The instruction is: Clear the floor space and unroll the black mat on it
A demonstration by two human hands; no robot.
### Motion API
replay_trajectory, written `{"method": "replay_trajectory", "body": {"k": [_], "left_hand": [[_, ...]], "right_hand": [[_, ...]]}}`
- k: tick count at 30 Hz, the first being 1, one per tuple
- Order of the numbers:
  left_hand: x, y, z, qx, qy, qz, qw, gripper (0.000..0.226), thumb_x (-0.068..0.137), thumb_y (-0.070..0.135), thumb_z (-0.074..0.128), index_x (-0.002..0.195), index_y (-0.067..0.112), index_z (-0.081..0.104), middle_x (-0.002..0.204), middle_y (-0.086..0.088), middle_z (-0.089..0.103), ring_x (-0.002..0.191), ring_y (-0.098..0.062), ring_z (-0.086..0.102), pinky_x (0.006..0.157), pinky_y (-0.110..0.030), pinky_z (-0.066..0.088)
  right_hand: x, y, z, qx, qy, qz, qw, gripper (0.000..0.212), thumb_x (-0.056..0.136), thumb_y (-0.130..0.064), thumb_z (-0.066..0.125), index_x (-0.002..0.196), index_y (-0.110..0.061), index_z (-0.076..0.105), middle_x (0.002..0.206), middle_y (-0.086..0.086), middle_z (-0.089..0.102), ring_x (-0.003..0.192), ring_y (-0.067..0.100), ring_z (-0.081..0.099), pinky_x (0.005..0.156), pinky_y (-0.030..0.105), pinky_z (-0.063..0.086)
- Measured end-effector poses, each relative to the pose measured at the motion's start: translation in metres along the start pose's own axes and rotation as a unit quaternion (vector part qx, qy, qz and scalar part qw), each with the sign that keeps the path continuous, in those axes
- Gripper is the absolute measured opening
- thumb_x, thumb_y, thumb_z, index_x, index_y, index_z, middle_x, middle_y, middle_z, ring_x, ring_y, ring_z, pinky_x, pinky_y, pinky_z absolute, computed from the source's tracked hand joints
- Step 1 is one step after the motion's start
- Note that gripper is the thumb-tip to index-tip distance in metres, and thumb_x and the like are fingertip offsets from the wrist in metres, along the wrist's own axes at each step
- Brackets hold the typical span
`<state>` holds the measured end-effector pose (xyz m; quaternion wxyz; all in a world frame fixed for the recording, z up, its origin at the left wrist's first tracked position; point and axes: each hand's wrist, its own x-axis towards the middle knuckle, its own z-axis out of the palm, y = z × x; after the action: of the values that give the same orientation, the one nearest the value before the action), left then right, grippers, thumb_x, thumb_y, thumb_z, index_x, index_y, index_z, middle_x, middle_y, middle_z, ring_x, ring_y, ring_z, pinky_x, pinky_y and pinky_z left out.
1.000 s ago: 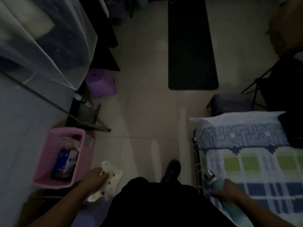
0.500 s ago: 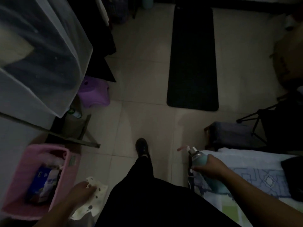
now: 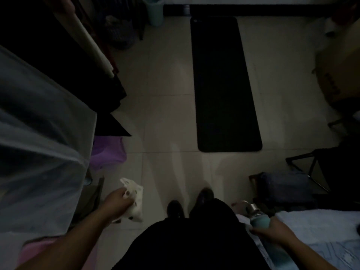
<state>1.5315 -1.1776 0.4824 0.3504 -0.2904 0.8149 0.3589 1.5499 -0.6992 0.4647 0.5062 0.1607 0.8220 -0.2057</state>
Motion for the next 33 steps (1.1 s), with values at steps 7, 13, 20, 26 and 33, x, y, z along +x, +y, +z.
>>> {"method": "replay_trajectory", "body": {"k": [7, 13, 20, 26, 33], "left_hand": [[0.096, 0.050, -0.016, 0.077, -0.042, -0.010, 0.996, 0.019, 0.070, 0.019, 0.064, 0.089, 0.018, 0.066, 0.090, -0.009, 0.070, 0.090, -0.027, 0.067, 0.074, -0.032, 0.049], [0.177, 0.098, -0.040, 0.049, -0.007, -0.064, 0.997, 0.025, 0.080, 0.016, 0.061, 0.101, 0.004, 0.065, 0.110, -0.020, 0.068, 0.102, -0.032, 0.063, 0.087, -0.036, 0.047], [0.310, 0.196, -0.059, -0.017, 0.021, -0.077, 0.997, 0.042, 0.094, 0.022, 0.050, 0.135, 0.012, 0.049, 0.138, -0.013, 0.054, 0.123, -0.027, 0.052, 0.091, -0.027, 0.036], [0.494, 0.226, -0.006, -0.037, -0.017, -0.028, 0.999, 0.041, 0.096, 0.024, 0.045, 0.136, 0.017, 0.046, 0.139, -0.009, 0.053, 0.119, -0.024, 0.053, 0.095, -0.029, 0.041], [0.698, 0.226, 0.087, -0.048, -0.095, -0.018, 0.994, 0.050, 0.089, 0.025, 0.051, 0.138, 0.022, 0.042, 0.138, -0.008, 0.053, 0.122, -0.029, 0.052, 0.107, -0.043, 0.043]], "right_hand": [[0.065, -0.048, -0.070, 0.063, 0.037, 0.059, 0.996, 0.053, 0.057, -0.042, 0.086, 0.097, -0.011, 0.070, 0.096, 0.006, 0.073, 0.086, 0.017, 0.069, 0.073, 0.024, 0.053], [0.157, -0.104, -0.154, 0.043, 0.003, 0.080, 0.996, 0.048, 0.042, -0.055, 0.078, 0.068, -0.021, 0.057, 0.082, -0.005, 0.069, 0.065, -0.001, 0.063, 0.046, 0.009, 0.041], [0.283, -0.211, -0.224, -0.006, -0.039, 0.042, 0.998, 0.078, 0.045, -0.067, 0.072, 0.107, -0.025, 0.050, 0.101, -0.005, 0.063, 0.086, 0.010, 0.062, 0.071, 0.025, 0.049], [0.457, -0.276, -0.191, 0.013, 0.041, 0.025, 0.999, 0.072, 0.054, -0.080, 0.065, 0.097, -0.027, 0.042, 0.086, -0.009, 0.054, 0.073, 0.009, 0.054, 0.052, 0.022, 0.036], [0.667, -0.297, -0.140, 0.092, 0.106, 0.009, 0.990, 0.066, 0.055, -0.075, 0.066, 0.094, -0.026, 0.047, 0.078, -0.010, 0.059, 0.067, 0.011, 0.060, 0.051, 0.025, 0.040]]}}
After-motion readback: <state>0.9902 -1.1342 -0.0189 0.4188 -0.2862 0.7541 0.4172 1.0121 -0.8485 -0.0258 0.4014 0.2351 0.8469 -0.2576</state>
